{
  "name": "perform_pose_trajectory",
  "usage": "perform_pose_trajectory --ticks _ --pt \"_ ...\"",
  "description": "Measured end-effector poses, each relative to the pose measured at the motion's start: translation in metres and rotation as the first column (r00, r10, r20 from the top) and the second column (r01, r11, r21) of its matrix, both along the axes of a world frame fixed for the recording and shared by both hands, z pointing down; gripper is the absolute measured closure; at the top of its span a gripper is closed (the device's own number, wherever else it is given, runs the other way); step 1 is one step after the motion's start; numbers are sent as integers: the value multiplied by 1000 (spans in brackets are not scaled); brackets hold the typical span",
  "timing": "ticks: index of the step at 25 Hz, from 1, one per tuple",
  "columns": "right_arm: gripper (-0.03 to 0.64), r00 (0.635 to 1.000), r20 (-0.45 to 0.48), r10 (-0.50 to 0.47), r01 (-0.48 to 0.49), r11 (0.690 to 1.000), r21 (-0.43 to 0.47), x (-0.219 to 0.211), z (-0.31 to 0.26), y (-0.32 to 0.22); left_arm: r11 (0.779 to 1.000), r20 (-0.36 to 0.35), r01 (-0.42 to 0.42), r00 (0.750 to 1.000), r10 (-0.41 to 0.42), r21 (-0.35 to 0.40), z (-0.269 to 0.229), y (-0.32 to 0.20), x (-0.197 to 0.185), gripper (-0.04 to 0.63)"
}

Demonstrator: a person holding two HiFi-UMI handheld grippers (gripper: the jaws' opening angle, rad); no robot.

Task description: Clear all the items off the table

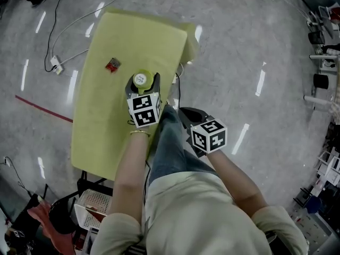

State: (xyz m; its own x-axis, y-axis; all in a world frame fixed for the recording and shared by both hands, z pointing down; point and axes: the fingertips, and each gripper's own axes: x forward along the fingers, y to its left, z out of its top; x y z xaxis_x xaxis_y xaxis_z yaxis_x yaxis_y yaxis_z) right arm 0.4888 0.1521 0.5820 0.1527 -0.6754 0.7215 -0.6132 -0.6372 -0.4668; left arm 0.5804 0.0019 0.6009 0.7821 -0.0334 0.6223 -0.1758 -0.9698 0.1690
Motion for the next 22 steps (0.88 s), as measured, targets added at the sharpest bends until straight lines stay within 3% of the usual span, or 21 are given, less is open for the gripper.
perform_pose_trajectory --ticks 22 --pt "618 990 -132 -56 63 997 50 -89 -78 37 999 -26 53 998 -53 11 -101 50 -158 299"
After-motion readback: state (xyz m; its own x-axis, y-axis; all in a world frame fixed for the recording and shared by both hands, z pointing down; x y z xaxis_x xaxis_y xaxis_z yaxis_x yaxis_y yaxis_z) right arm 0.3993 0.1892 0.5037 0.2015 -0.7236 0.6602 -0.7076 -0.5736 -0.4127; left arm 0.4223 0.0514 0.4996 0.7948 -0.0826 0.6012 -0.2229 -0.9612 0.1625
